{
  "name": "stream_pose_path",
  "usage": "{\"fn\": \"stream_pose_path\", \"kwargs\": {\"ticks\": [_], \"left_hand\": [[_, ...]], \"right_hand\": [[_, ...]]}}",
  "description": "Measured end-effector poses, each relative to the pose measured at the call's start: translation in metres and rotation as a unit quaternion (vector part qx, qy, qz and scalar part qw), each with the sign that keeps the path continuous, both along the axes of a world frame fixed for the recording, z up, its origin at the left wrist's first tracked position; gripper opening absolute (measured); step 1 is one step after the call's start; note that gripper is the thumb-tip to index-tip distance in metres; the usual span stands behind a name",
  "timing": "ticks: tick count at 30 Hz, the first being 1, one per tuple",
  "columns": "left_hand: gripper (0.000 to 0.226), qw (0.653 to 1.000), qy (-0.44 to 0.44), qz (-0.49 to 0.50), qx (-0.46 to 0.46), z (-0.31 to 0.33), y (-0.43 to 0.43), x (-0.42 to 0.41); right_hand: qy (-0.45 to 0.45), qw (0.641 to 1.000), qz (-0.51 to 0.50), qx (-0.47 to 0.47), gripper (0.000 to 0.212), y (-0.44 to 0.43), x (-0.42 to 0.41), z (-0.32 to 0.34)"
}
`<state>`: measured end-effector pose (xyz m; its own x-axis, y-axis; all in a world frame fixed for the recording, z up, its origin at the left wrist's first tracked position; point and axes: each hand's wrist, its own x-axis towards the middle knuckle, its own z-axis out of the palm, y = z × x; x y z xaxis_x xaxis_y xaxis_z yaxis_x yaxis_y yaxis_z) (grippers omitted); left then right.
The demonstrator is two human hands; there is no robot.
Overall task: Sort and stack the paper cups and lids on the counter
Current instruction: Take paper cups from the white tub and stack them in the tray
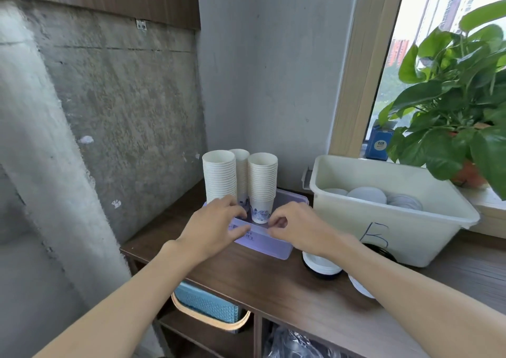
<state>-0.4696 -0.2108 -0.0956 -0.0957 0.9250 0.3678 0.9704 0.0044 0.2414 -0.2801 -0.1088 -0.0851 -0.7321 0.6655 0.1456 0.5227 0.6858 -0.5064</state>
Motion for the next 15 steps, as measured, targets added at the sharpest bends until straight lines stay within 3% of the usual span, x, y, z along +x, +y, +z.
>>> {"fn": "stream_pose_path", "kwargs": {"ticks": [4,15], "left_hand": [[0.024,0.997,-0.069,0.022,-0.002,-0.018,0.008,0.002],[0.020,0.993,-0.103,0.041,0.047,-0.023,0.053,-0.006]], "right_hand": [[0.017,0.999,-0.027,0.011,0.017,0.004,0.004,-0.010],[0.018,0.995,-0.092,0.036,0.020,0.037,-0.018,-0.016]]}}
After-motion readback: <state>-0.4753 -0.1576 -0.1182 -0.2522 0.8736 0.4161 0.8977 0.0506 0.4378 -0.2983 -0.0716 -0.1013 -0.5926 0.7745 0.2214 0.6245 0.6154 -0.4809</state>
